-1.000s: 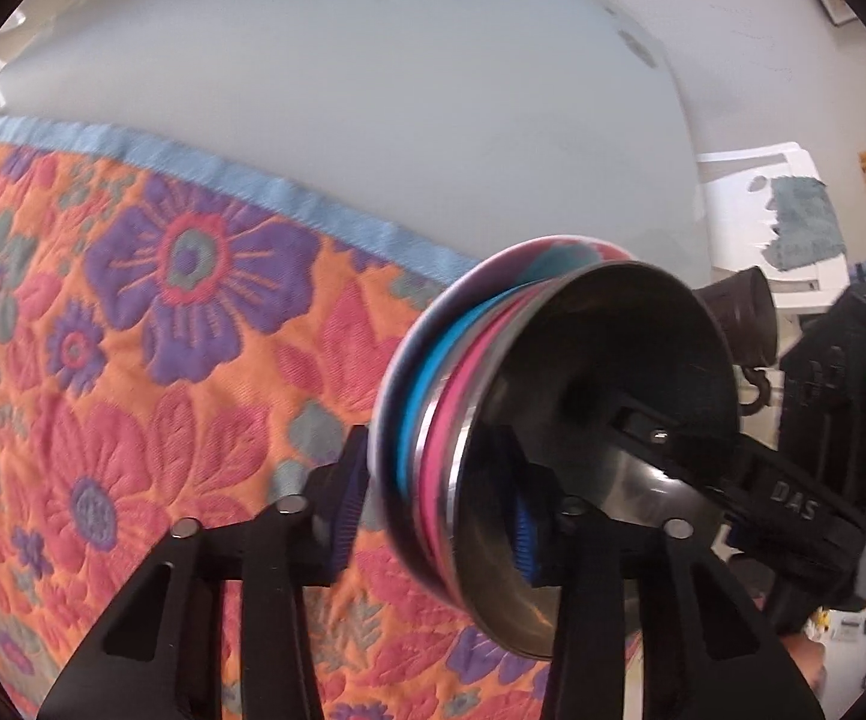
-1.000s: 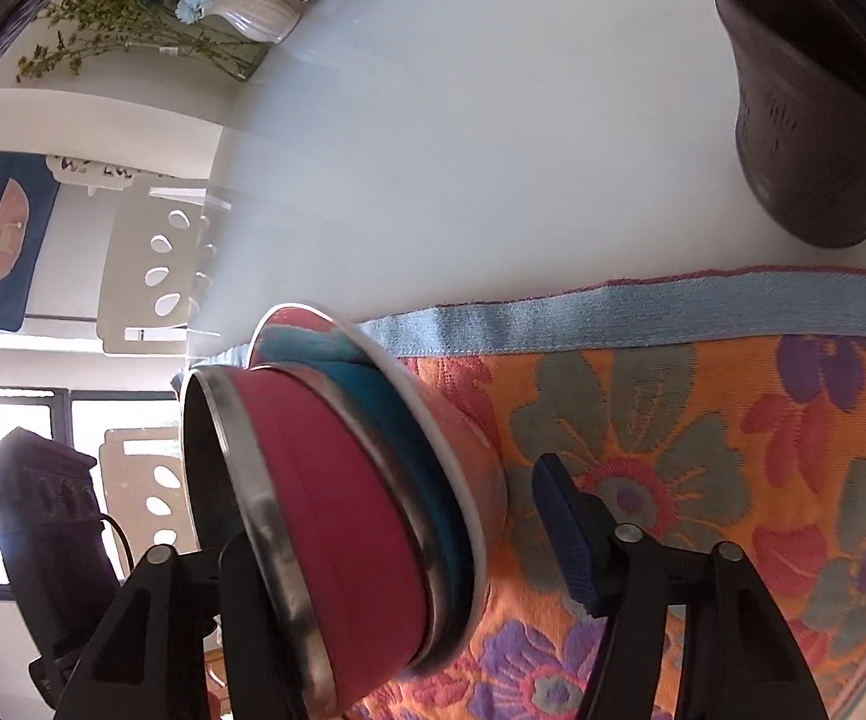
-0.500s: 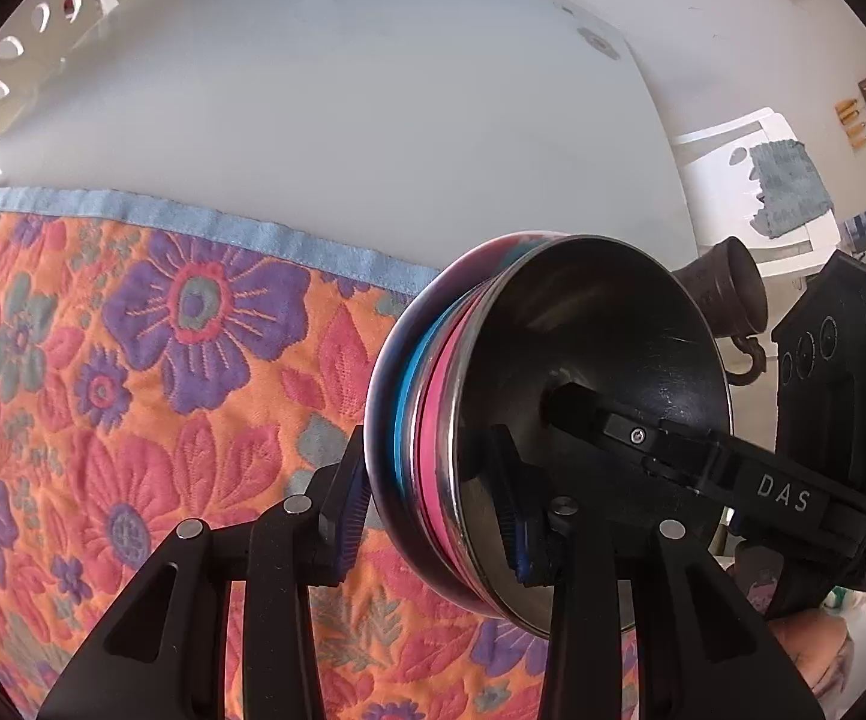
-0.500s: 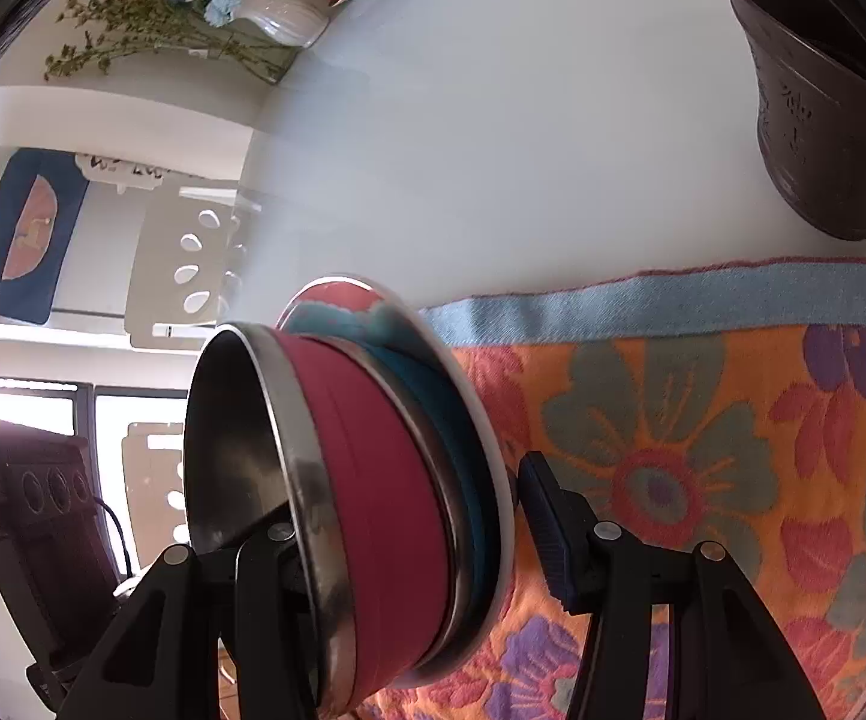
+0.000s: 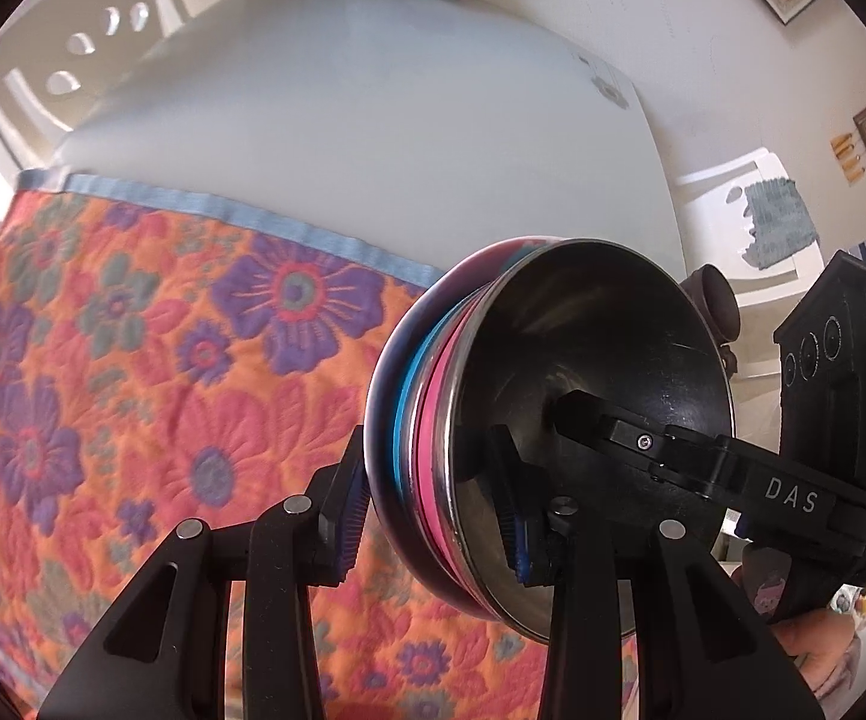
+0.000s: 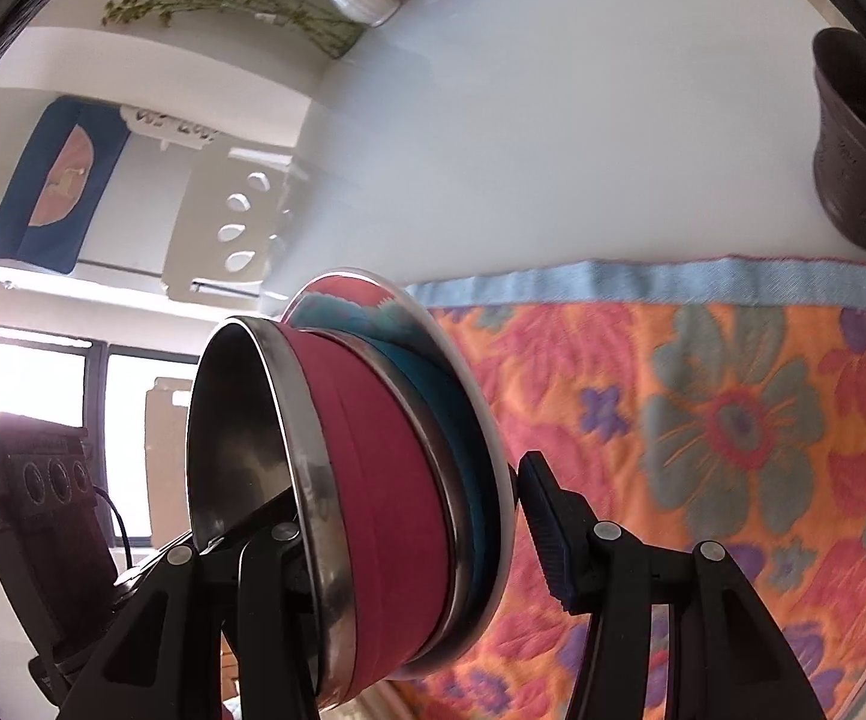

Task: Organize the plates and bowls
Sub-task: 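Lift the three-bowl stack with both grippers and tilt it on edge, then carry the bowl stack with both grippers over the floral plate stack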

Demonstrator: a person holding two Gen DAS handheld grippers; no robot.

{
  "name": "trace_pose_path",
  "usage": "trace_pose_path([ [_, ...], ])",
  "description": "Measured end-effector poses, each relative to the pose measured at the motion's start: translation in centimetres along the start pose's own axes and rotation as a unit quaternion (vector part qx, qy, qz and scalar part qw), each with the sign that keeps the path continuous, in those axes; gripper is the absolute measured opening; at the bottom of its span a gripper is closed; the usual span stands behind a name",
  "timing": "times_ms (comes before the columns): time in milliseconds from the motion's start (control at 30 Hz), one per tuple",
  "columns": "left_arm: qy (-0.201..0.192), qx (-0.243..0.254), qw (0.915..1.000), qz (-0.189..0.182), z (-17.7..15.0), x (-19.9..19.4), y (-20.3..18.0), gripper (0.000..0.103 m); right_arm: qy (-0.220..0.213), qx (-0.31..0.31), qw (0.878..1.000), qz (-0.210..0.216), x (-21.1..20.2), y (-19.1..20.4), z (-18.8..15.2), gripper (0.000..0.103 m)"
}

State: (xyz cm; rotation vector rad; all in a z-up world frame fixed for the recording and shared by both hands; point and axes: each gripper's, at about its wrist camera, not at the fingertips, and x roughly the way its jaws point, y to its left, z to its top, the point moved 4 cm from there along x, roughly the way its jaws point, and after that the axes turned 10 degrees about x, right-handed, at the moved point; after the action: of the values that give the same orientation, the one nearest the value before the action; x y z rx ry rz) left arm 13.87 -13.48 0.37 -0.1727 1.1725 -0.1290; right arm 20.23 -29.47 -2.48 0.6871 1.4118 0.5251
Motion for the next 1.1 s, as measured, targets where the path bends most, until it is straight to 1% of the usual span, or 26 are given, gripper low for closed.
trace_pose_path([
  [200, -0.019, -0.019, 0.9996, 0.004, -2.4, -4.0, 2.5, 0.034, 0.012, -0.024, 1.0, -0.002, -0.1, 3.8, -3.1, 0.051],
  [333, -0.031, -0.018, 0.9994, 0.004, -4.2, -6.4, 3.9, 0.034, 0.012, -0.035, 0.999, -0.007, -0.5, 5.9, -5.7, 0.051],
  [633, -0.039, -0.03, 0.9987, -0.014, -8.9, -10.0, 8.2, 0.034, -0.002, -0.025, 1.0, -0.01, -0.1, 9.8, -12.1, 0.051],
  [700, -0.035, -0.03, 0.9987, -0.02, -10.1, -10.5, 9.3, 0.034, -0.005, -0.023, 1.0, -0.014, 0.1, 10.3, -13.8, 0.051],
  [833, -0.03, -0.015, 0.9992, -0.02, -12.1, -11.3, 10.6, 0.034, -0.007, -0.021, 0.999, -0.026, 0.9, 10.9, -17.2, 0.051],
  [933, -0.025, -0.004, 0.9994, -0.023, -13.6, -11.6, 11.4, 0.034, -0.009, -0.013, 0.999, -0.031, 1.5, 10.9, -19.3, 0.051],
  [1100, -0.015, 0.009, 0.9991, -0.039, -16.2, -11.6, 12.5, 0.034, -0.016, 0.002, 0.999, -0.04, 2.2, 10.6, -22.6, 0.051],
])
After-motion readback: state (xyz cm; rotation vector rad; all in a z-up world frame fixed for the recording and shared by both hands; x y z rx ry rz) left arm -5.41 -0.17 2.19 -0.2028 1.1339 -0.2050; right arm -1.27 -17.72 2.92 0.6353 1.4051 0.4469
